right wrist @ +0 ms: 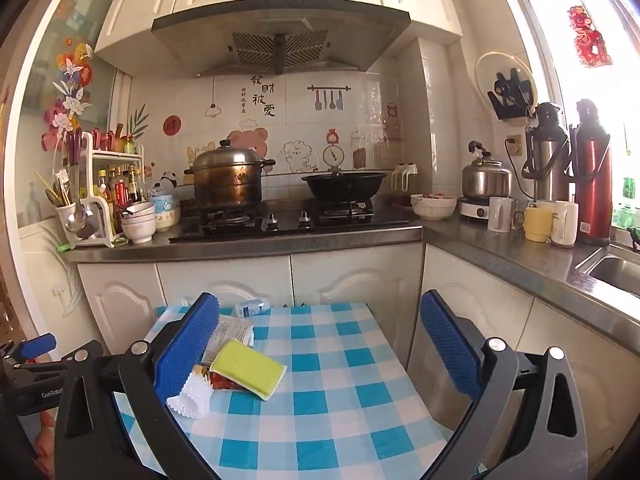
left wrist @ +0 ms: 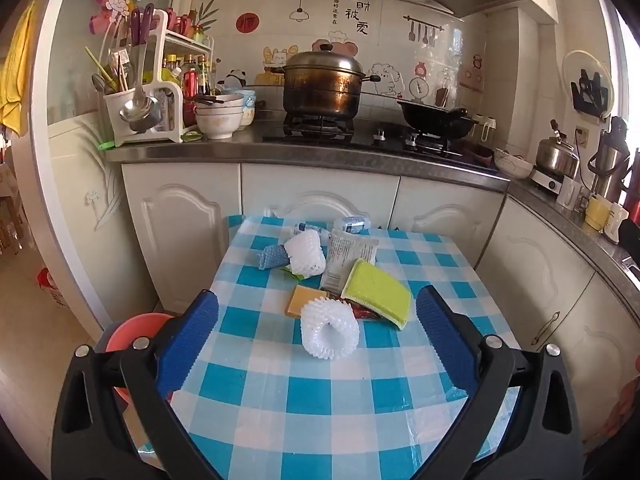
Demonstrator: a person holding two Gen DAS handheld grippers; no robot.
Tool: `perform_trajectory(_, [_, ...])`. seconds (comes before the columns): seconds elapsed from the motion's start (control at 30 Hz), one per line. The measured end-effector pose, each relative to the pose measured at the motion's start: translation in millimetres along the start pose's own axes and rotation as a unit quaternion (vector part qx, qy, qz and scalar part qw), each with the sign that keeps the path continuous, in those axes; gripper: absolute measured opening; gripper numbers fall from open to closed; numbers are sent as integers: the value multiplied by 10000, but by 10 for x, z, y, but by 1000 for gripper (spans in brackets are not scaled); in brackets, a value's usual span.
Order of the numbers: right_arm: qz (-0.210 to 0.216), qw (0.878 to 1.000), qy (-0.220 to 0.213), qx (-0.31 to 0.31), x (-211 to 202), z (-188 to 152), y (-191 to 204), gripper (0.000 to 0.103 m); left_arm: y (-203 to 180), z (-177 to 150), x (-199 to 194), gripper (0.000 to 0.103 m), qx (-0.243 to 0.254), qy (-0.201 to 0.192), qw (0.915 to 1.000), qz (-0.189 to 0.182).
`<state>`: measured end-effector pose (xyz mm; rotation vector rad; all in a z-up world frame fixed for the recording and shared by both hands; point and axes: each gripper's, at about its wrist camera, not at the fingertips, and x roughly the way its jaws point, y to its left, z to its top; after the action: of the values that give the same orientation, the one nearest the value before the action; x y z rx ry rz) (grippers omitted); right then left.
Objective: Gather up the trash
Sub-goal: 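Move both tools toward the trash items on the checkered table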
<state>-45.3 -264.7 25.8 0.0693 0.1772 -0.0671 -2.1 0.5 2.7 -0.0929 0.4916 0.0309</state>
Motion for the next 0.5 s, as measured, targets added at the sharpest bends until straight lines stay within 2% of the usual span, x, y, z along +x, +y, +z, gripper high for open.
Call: perform_trajectory(0.5, [-26, 9995, -238, 194, -146, 47, -80, 99, 49, 35, -207, 100, -19, -276, 9996, 10])
